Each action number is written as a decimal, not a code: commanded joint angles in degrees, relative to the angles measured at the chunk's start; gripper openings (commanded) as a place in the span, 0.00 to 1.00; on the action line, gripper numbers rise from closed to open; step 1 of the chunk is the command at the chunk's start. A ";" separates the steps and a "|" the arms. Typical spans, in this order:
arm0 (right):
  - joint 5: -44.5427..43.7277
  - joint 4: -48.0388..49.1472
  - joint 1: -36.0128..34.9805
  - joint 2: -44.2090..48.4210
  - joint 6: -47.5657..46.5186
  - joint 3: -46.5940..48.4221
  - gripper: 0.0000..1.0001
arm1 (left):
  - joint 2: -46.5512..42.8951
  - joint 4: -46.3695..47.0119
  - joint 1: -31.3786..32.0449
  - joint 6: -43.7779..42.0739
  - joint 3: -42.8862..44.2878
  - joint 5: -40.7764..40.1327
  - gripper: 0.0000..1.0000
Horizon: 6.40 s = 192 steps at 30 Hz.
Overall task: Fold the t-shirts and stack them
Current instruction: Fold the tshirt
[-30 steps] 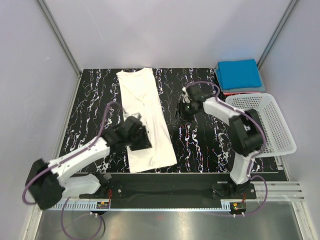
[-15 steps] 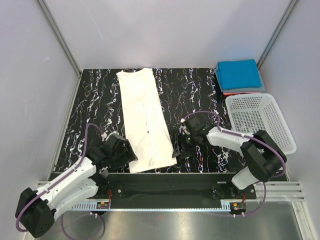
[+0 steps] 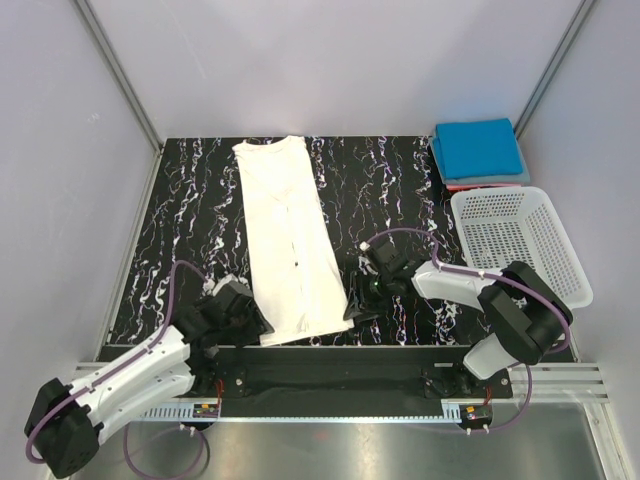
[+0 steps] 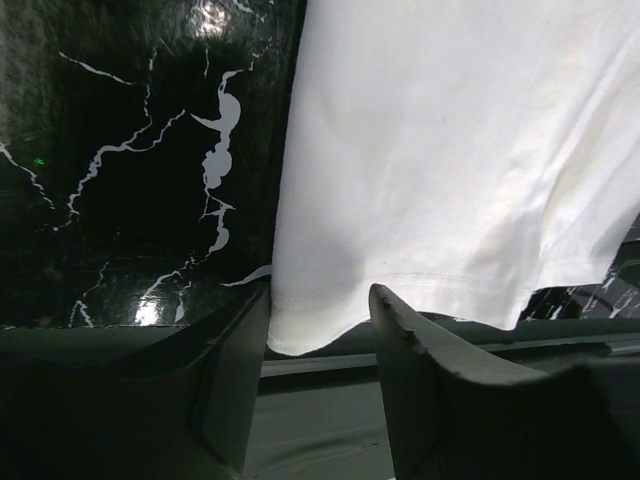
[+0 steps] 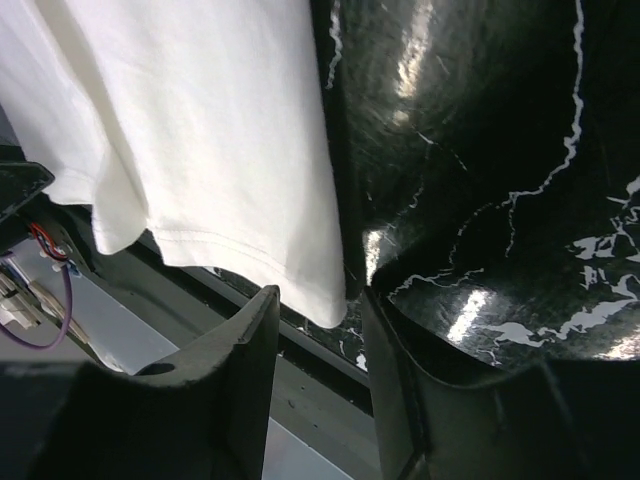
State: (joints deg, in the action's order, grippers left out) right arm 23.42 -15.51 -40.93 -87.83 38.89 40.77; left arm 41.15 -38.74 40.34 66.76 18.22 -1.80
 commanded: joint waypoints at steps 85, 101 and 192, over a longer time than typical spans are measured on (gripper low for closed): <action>-0.48 4.79 -3.81 5.21 3.47 -5.98 0.00 | -0.81 -4.16 10.99 13.49 3.92 -11.30 0.00; -7.60 -8.30 -3.55 0.05 -5.40 12.65 0.00 | 6.13 1.29 -5.96 -2.33 11.21 -3.65 0.00; 16.65 -15.09 16.49 -41.20 -34.24 58.37 0.53 | 48.41 16.24 -34.18 -33.45 31.18 11.29 0.65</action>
State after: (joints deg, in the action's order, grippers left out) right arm 37.74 -31.92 -23.81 -132.77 5.63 101.67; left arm 88.99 -27.20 6.22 33.45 49.78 5.85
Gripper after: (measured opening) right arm 0.535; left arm 0.661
